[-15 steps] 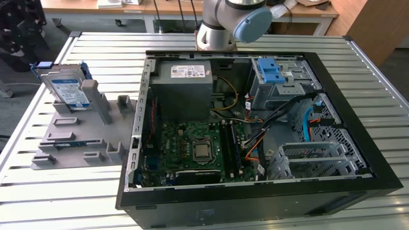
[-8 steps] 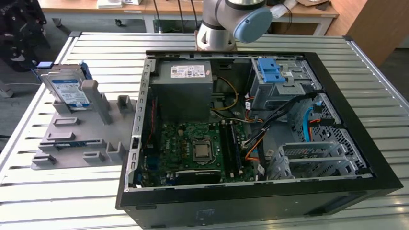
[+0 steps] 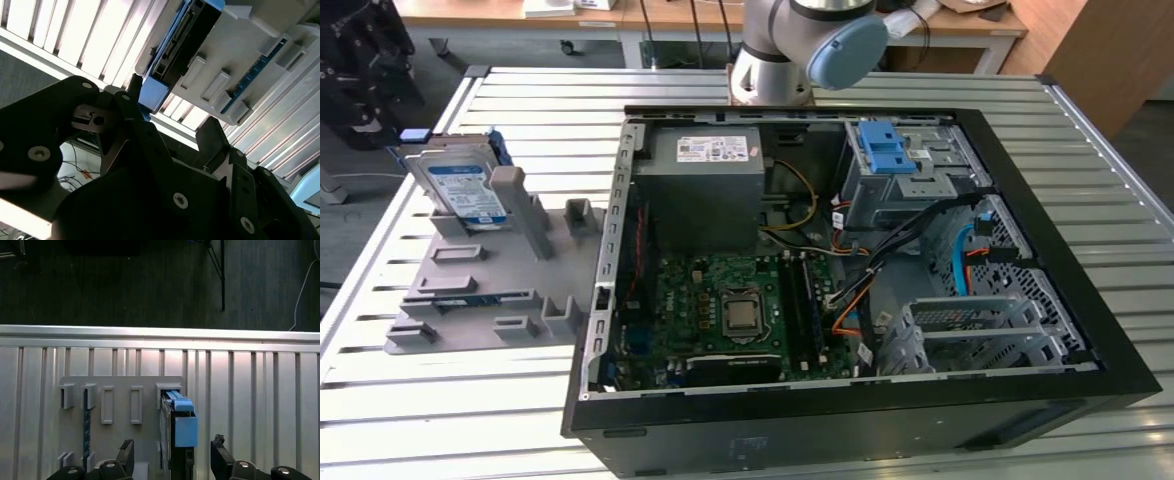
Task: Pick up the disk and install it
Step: 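Pick up the disk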
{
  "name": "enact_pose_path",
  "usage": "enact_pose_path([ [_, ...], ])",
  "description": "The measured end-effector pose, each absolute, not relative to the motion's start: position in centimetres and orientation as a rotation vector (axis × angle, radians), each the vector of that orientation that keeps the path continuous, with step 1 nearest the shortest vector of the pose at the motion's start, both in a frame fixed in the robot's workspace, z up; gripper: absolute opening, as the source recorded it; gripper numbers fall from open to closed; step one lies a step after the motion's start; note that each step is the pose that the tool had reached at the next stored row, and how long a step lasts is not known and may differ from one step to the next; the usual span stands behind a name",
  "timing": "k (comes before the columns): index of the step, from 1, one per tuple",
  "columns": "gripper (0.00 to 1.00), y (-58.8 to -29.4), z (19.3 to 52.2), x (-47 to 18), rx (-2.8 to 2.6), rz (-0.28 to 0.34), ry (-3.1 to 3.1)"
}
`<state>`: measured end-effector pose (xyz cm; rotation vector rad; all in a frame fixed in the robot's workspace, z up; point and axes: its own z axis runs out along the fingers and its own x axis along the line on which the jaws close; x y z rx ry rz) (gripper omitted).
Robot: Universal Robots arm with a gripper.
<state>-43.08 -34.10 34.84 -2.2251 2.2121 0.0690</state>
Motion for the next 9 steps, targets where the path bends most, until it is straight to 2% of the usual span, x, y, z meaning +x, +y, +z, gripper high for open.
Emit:
enact_pose_path([
  [9, 0.70, -33.94, 34.20, -43.36, -2.219, 0.013, 2.207],
])
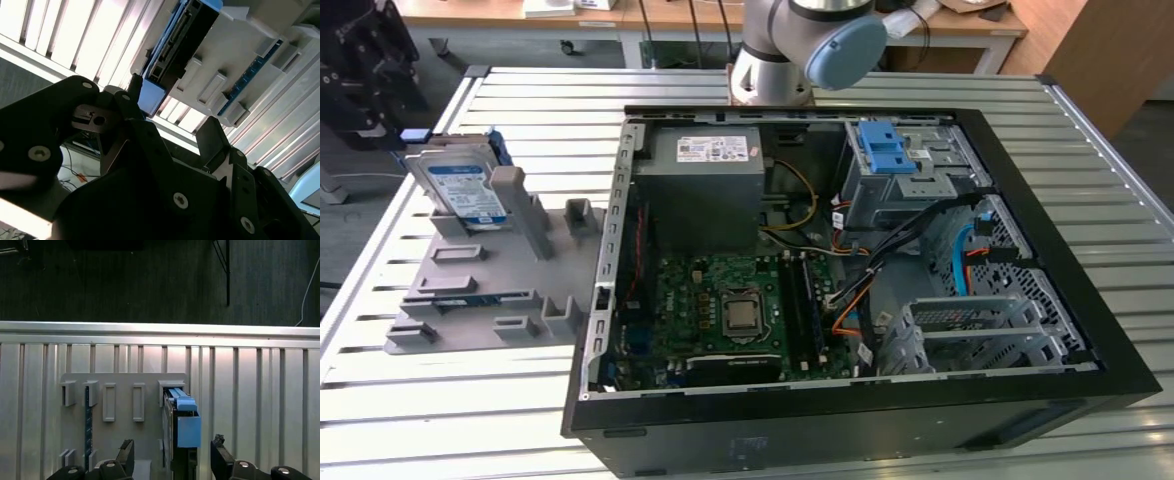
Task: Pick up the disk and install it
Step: 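Pick up the disk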
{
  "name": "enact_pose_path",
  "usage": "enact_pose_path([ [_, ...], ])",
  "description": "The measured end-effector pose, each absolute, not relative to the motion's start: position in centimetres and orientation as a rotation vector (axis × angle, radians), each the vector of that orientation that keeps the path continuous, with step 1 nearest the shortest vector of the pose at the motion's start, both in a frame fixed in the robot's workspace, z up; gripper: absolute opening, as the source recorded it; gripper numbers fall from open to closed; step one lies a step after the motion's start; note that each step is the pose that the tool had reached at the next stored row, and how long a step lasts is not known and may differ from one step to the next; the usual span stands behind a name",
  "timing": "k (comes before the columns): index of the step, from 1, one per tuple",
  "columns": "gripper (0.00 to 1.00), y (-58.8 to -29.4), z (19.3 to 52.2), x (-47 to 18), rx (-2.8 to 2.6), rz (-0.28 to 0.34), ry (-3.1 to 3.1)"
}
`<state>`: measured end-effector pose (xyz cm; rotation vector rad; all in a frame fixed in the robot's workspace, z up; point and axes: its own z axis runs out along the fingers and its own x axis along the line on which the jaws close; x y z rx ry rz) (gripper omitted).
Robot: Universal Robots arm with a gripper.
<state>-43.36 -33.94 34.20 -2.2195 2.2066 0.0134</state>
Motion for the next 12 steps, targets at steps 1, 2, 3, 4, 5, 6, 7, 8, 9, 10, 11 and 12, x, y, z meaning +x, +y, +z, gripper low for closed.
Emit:
enact_pose_path([
  [1, 0.70, -33.9, 34.1, -43.4, -2.217, 0.008, 2.204],
  [2, 0.70, -33.9, 34.0, -43.5, -2.217, 0.008, 2.204],
  [3, 0.70, -33.9, 33.9, -43.5, -2.217, 0.008, 2.204],
  [4, 0.70, -33.9, 33.8, -43.6, -2.217, 0.008, 2.204],
  [5, 0.70, -33.8, 33.7, -43.6, -2.217, 0.008, 2.204],
  [6, 0.70, -33.7, 33.6, -43.7, -2.217, 0.008, 2.204],
  [7, 0.70, -33.7, 33.5, -43.7, -2.217, 0.008, 2.204],
  [8, 0.70, -33.6, 33.4, -43.7, -2.217, 0.008, 2.204],
  [9, 0.70, -33.6, 33.3, -43.7, -2.217, 0.008, 2.204],
  [10, 0.70, -33.5, 33.2, -43.7, -2.217, 0.008, 2.204],
  [11, 0.70, -33.5, 33.1, -43.7, -2.217, 0.008, 2.204],
  [12, 0.70, -33.4, 32.9, -43.7, -2.217, 0.008, 2.204],
])
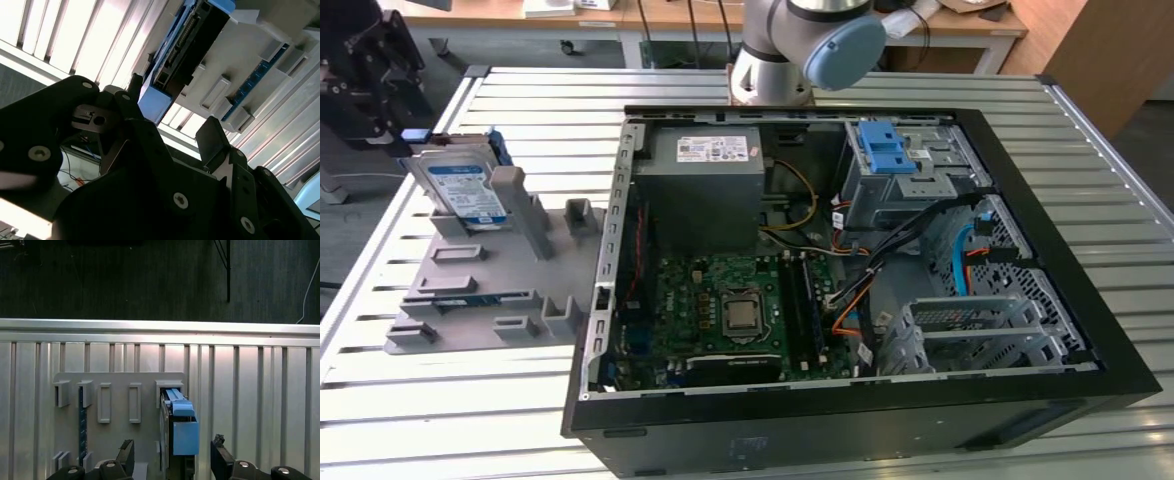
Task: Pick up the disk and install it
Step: 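Pick up the disk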
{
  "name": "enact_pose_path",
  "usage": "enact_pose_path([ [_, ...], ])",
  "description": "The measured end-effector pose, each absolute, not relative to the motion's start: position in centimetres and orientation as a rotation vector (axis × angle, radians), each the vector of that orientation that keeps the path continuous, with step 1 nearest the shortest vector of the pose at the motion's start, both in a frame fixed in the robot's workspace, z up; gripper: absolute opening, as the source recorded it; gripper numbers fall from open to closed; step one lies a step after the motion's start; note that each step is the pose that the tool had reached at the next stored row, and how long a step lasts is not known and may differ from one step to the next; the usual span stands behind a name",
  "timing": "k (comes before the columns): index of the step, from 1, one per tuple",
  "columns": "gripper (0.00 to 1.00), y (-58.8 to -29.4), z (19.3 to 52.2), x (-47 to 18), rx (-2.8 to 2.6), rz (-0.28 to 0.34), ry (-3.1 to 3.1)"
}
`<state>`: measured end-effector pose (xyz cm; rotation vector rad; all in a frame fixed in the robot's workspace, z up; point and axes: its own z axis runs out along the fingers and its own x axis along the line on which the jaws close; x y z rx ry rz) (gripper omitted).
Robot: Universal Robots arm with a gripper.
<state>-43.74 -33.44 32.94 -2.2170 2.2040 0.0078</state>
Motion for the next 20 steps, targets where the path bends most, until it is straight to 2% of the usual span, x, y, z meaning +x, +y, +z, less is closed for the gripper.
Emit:
enact_pose_path([
  [5, 0.69, -33.3, 32.4, -44.0, -2.217, 0.008, 2.204],
  [6, 0.62, -33.3, 32.3, -44.1, -2.217, 0.008, 2.204],
  [12, 0.61, -33.1, 31.6, -44.3, -2.217, 0.008, 2.204],
  [13, 0.54, -33.1, 31.5, -44.3, -2.217, 0.008, 2.204],
  [20, 0.54, -32.9, 30.6, -44.4, -2.219, 0.017, 2.211],
])
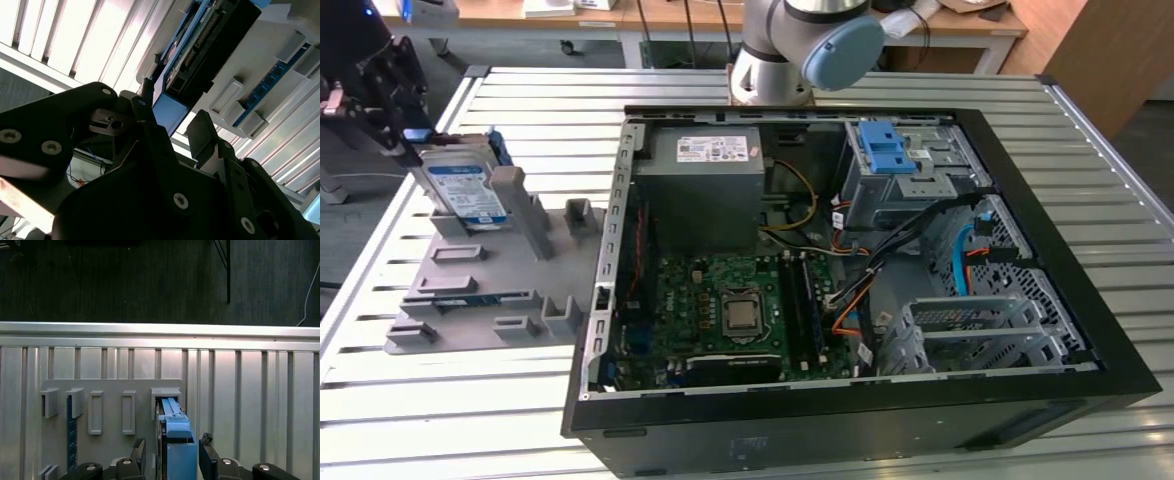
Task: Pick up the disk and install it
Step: 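Pick up the disk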
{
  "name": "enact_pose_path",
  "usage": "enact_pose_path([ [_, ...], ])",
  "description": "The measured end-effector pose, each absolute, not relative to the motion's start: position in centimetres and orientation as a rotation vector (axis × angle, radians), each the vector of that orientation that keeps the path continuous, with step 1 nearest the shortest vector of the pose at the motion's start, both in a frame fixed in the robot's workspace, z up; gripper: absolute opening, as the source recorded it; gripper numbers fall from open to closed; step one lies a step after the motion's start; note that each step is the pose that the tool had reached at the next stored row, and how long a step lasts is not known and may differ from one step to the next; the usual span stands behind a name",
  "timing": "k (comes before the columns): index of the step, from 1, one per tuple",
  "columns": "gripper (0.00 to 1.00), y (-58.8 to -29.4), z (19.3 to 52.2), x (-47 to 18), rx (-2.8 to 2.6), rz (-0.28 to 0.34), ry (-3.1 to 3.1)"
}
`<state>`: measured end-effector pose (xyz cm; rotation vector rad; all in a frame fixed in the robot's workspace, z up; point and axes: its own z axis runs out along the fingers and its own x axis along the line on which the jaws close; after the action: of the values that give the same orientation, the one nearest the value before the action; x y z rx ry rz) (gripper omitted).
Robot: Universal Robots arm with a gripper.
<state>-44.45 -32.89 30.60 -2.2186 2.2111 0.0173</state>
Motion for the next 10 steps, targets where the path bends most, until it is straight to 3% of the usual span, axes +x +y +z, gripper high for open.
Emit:
enact_pose_path([
  [10, 0.54, -32.81, 30.28, -44.45, -2.220, 0.022, 2.213],
])
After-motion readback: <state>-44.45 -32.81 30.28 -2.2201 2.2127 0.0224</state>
